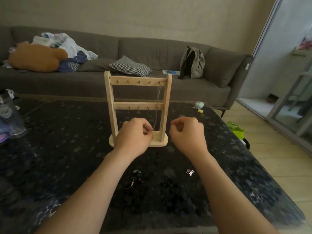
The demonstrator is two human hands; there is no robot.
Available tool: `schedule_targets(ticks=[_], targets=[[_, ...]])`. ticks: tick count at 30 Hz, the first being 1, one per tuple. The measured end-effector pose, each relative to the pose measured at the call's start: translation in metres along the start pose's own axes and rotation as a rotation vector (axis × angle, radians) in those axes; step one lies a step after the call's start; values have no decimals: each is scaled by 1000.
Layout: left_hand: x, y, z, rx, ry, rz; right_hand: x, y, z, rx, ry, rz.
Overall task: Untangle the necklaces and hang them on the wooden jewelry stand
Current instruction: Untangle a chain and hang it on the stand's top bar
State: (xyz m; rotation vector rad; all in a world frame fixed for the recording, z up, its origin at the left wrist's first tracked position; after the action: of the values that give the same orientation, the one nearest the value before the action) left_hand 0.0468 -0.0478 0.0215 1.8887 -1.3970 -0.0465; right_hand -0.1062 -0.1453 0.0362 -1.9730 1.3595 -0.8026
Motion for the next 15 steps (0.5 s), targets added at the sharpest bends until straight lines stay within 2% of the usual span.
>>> schedule_targets(ticks=[3,7,12,15], targets=[[-18,17,5,53,-177,22,-9,19,-7,-171,-113,53],[-42,34,13,83,-327,70,-12,40,-19,-378,-242,139],[-63,43,21,133,-503,95,-18,59,-24,-526,-272,184],[-64,41,24,130,-587,94,-23,59,-22,-590,-359,243]])
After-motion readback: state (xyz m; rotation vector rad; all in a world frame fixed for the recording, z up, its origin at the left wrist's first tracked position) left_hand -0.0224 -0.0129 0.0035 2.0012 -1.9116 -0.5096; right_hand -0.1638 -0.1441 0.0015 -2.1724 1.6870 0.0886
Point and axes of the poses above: each hand's wrist, its own x-axis towards the middle knuckle, its own z-axis out of the palm, y = z × x, the point moved 1 cm from there along x, towards the middle knuckle, and after that the axes turned 12 degrees about z, right-handed, at the moved point
